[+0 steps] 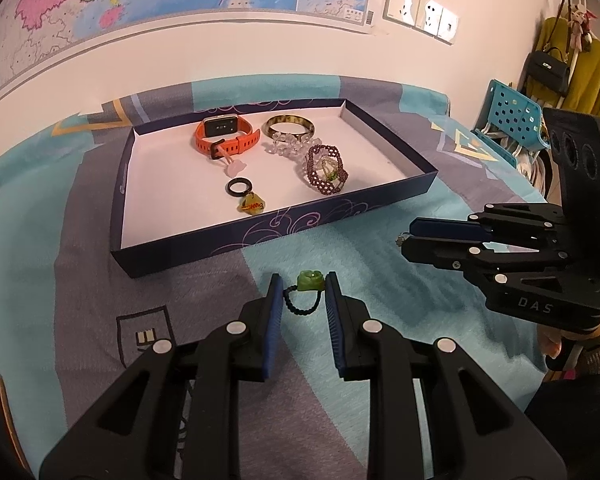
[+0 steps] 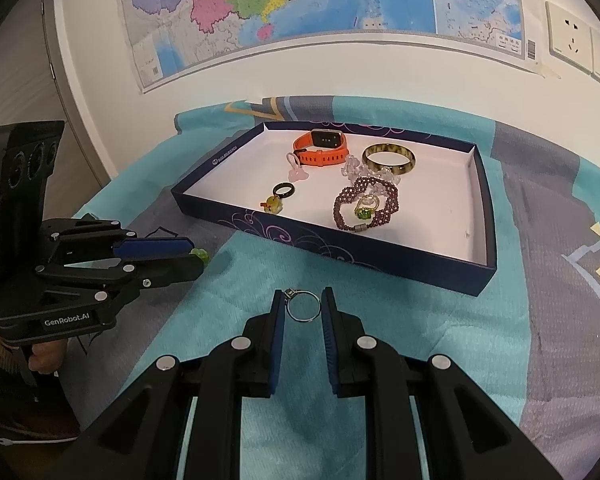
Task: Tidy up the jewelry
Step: 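Carry the silver ring with the right gripper while the left gripper carries the green ring into the box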
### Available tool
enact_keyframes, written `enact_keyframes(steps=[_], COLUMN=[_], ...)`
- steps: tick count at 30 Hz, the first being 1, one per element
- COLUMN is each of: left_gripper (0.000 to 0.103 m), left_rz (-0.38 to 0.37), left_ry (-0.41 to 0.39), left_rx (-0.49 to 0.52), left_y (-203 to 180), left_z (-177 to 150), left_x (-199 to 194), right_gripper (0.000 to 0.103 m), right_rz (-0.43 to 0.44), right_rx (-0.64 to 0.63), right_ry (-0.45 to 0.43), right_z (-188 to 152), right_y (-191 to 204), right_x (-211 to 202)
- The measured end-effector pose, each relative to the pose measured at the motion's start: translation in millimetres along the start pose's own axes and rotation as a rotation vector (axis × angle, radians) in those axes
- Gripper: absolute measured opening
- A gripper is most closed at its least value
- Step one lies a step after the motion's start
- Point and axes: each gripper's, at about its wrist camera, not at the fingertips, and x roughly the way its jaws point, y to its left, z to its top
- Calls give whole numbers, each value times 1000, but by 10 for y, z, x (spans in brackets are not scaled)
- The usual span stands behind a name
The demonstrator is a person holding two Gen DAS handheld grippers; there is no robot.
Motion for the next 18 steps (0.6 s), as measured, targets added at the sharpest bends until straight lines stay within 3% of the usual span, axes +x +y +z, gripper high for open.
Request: enact_keyframes(steps=[18], left_gripper=[22], left_rz=[-5], left_ry=[-20], left_rx=[1], left_y=[-7], left_z=[56], left_x=[-30], right_gripper=[16], right_rz=[1], right_rx=[-13], right_ry=[-16], right_z=[93], right_y=[11], right_x=[9])
